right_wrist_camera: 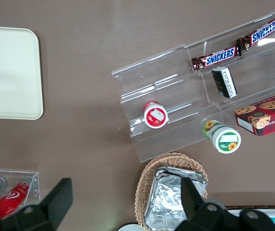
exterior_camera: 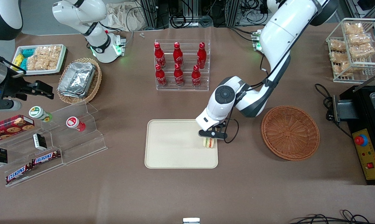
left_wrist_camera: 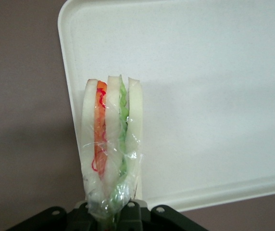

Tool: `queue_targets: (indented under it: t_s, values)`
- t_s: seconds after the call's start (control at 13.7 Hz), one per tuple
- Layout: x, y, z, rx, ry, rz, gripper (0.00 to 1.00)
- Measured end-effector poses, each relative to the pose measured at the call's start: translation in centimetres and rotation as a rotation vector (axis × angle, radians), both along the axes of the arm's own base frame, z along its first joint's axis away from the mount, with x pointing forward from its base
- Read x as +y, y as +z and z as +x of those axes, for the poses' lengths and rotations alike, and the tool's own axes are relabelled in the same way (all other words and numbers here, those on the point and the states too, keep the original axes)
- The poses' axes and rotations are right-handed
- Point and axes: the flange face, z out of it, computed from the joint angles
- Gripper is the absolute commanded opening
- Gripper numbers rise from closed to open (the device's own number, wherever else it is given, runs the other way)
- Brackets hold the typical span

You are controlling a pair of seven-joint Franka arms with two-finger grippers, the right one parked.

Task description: Place sandwich from basket to tray

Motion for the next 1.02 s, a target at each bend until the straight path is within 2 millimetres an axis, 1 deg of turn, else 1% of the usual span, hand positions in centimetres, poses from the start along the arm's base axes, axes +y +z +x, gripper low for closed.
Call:
queue_targets:
  t_s: [0.07, 0.22, 0.44, 0.58, 0.66, 0.73, 0.88, 1.02]
  values:
    - [0.2, -0.5, 0.3, -0.004, 0.001, -0.001, 0.76]
    - [0.3, -0.6, 0.6, -0.008, 0.006, -0.004, 0.98]
    - [0.1, 0.2, 1.1, -0.016, 0.077, -0.018, 0.99]
    - [0.3, 1.5, 1.9, -0.034, 0.135, -0.033, 0.99]
    - [0.8, 2.8, 2.7, -0.054, 0.168, -0.043, 0.99]
    - [1.7, 4.5, 3.8, -0.078, 0.201, -0.053, 0.99]
    - [4.8, 8.7, 5.8, -0.106, 0.264, -0.036, 0.99]
    - [8.0, 13.1, 7.1, -0.083, 0.318, 0.035, 0.99]
